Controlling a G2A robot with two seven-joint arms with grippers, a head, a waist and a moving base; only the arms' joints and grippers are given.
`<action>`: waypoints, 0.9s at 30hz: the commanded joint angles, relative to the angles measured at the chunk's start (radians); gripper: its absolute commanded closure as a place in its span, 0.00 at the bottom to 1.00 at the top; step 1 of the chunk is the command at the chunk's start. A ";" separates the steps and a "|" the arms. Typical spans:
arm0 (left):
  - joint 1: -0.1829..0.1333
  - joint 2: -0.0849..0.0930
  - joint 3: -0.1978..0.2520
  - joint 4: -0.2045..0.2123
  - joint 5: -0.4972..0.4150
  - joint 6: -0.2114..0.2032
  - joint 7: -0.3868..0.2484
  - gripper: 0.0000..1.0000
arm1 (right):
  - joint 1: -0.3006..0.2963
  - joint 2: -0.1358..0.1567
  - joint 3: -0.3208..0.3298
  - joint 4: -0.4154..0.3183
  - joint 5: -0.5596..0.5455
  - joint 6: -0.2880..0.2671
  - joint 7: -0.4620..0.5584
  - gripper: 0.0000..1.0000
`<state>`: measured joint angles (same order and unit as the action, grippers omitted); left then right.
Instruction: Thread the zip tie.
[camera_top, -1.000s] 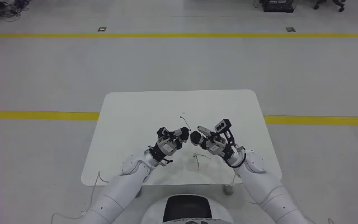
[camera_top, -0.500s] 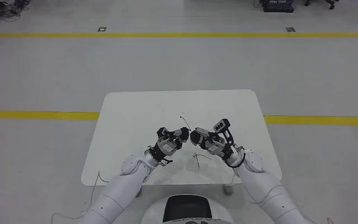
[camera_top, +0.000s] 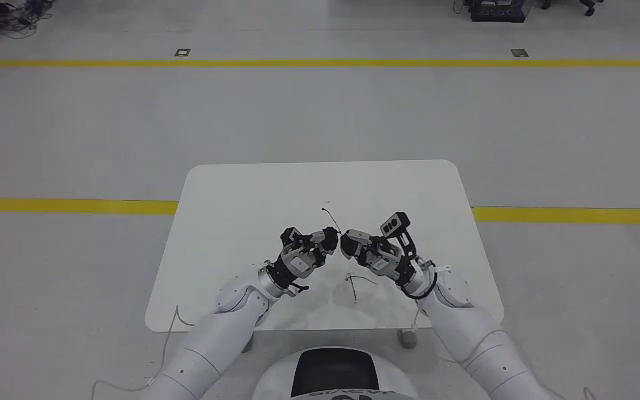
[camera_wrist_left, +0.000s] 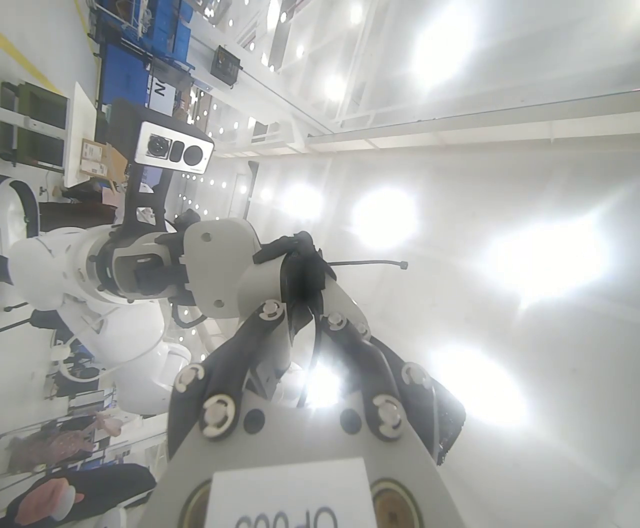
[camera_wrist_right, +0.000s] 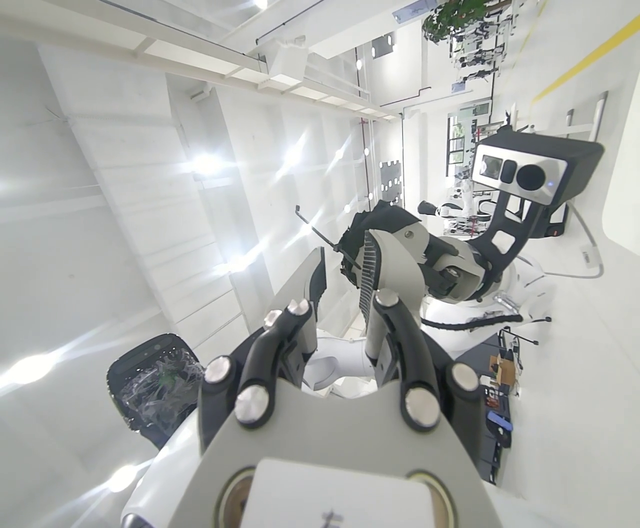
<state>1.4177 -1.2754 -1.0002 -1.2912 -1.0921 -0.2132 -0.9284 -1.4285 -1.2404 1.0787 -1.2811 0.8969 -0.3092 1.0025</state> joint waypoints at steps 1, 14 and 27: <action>0.000 0.000 0.000 0.000 0.000 0.000 0.000 1.00 | 0.001 -0.001 0.000 0.002 0.001 -0.001 0.001 0.84; 0.000 0.000 0.000 0.000 0.000 0.000 0.000 1.00 | 0.005 -0.007 -0.003 0.008 -0.006 0.000 0.003 0.99; 0.000 0.000 0.000 0.000 0.000 0.000 0.000 1.00 | -0.003 -0.009 0.005 0.008 -0.024 -0.005 -0.007 1.00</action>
<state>1.4178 -1.2754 -1.0002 -1.2912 -1.0921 -0.2132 -0.9284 -1.4307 -1.2493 1.0829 -1.2734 0.8741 -0.3145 0.9955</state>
